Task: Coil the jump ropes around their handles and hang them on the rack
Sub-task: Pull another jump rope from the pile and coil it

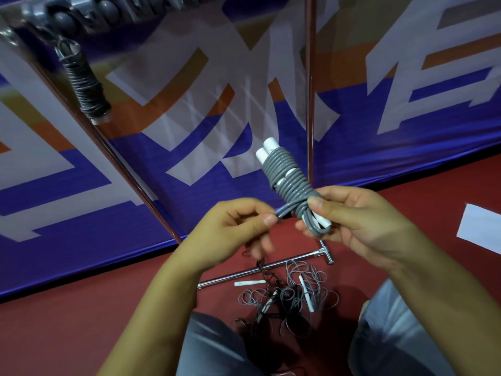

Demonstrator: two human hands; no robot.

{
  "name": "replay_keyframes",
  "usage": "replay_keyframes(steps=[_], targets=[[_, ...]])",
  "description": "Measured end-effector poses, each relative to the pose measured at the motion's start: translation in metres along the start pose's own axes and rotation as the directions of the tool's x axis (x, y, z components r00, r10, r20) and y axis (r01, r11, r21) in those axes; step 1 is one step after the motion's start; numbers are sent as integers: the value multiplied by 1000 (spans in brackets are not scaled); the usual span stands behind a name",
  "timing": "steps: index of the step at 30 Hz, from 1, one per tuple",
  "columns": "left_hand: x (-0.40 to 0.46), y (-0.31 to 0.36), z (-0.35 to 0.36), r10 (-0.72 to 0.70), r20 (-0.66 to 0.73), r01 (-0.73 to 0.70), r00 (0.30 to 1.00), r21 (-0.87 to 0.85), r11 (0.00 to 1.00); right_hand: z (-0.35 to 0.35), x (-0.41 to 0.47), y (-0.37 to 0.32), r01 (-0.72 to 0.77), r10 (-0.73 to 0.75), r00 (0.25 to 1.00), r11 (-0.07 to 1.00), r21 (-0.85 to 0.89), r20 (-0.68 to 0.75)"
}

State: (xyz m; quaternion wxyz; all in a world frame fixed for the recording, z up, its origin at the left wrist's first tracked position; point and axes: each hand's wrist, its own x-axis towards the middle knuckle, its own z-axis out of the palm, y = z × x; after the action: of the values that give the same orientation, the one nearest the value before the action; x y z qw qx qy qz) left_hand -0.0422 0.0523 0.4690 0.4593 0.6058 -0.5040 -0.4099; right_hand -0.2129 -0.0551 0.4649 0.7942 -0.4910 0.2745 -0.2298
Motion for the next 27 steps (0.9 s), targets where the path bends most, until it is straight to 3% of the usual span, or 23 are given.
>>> replay_keyframes(steps=[3, 5, 8, 11, 13, 16, 19, 20, 27], targets=[[-1, 3, 2, -18, -18, 17, 1000, -49, 999, -2, 0, 3, -27, 27, 1000, 1000, -9, 2], [-2, 6, 4, 29, -62, -19, 998, 156, 988, -3, 1, 5, -49, 49, 999, 999, -10, 3], [-2, 4, 4, 200, -141, -111, 970, 477, 872, -2, 2, 5, -68, 68, 997, 998, -16, 22], [0, -3, 7, 384, -223, -189, 896, 591, 784, 0, 2, 2, -49, 49, 998, 999, 1, 42], [-1, -6, 11, 411, -279, -225, 868, 516, 827, 1, 1, 1, -26, 26, 998, 1000, 9, 57], [-3, -5, 12, 279, -303, -253, 911, 124, 960, 3, -2, 1, 4, -6, 997, 1000, 27, 81], [-6, 1, 9, 198, -182, -241, 963, -258, 935, 4, -7, -3, 56, -57, 994, 998, 8, 91], [-7, 2, 9, 195, -174, -242, 965, -307, 920, 3, -8, -4, 78, -77, 992, 997, -5, 96], [-8, 4, 7, 262, -259, -302, 930, -128, 945, 2, -8, -3, 112, -108, 990, 993, -39, 93]])
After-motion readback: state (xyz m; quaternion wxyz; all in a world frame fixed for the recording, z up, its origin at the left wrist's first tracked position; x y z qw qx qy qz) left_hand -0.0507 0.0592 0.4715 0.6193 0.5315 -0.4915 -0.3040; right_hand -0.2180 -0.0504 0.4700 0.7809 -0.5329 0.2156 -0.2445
